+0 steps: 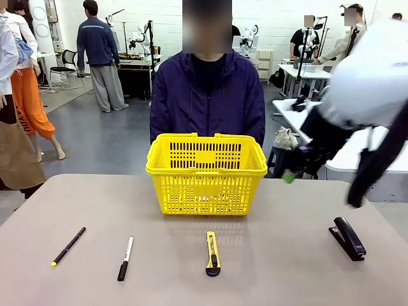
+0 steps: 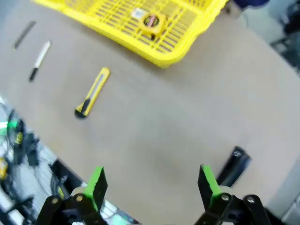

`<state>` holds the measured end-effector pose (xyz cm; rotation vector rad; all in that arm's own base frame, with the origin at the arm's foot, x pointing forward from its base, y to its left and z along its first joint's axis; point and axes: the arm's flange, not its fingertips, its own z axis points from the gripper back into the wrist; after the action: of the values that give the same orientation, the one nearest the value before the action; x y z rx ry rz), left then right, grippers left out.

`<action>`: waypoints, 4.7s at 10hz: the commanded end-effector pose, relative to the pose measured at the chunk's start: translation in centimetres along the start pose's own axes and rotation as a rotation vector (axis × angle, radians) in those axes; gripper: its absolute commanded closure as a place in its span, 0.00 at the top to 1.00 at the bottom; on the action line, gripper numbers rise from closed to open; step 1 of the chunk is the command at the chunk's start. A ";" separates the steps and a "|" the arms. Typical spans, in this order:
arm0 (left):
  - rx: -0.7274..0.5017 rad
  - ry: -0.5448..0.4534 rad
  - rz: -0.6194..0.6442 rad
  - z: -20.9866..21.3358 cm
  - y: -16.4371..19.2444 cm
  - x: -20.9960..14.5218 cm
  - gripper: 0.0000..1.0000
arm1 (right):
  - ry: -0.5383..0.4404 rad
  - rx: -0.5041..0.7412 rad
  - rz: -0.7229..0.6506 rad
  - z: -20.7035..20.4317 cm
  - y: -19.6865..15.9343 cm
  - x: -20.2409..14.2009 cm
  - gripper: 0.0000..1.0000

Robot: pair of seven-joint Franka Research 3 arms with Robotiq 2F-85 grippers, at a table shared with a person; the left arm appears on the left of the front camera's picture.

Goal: Place the items the person wants into the basket.
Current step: Pick up the item the person points to and place it in the Market Basket.

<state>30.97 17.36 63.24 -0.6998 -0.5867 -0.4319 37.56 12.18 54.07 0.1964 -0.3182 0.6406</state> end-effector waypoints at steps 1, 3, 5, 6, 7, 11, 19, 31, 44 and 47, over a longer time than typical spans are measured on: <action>-0.006 -0.012 -0.004 0.0 -0.1 0.2 1.00 | -0.110 0.193 0.094 4.4 -4.3 -5.1 1.00; -0.006 -0.012 -0.004 0.0 -0.1 0.2 1.00 | -0.223 0.286 0.102 6.9 -8.2 -9.3 1.00; -0.006 -0.012 -0.004 0.0 -0.1 0.2 1.00 | -0.299 0.297 0.105 7.9 -10.4 -12.8 1.00; -0.006 -0.012 -0.004 0.0 -0.1 0.2 1.00 | -0.329 0.273 0.100 8.0 -10.8 -13.9 1.00; -0.006 -0.012 -0.004 0.0 -0.1 0.2 1.00 | -0.354 0.265 0.118 8.0 -11.0 -14.7 1.00; -0.006 -0.012 -0.004 0.0 -0.1 0.2 1.00 | -0.405 0.212 0.108 7.8 -10.4 -15.9 1.00; -0.006 -0.012 -0.004 0.0 -0.1 0.2 1.00 | -0.369 0.187 0.109 8.5 -10.2 -15.4 1.00; -0.006 -0.012 -0.004 0.0 -0.1 0.2 1.00 | -0.369 0.187 0.109 8.5 -10.2 -15.4 1.00; 0.593 0.538 -0.075 -25.2 -2.9 -1.1 1.00 | -0.369 0.187 0.109 8.5 -10.2 -15.4 1.00; 0.639 0.522 -0.020 -27.9 -1.1 -3.2 1.00 | -0.369 0.187 0.109 8.5 -10.2 -15.4 1.00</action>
<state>37.83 -2.21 45.08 0.0122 -0.2075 -0.4117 30.10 -6.55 55.78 0.4749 -0.6343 0.7441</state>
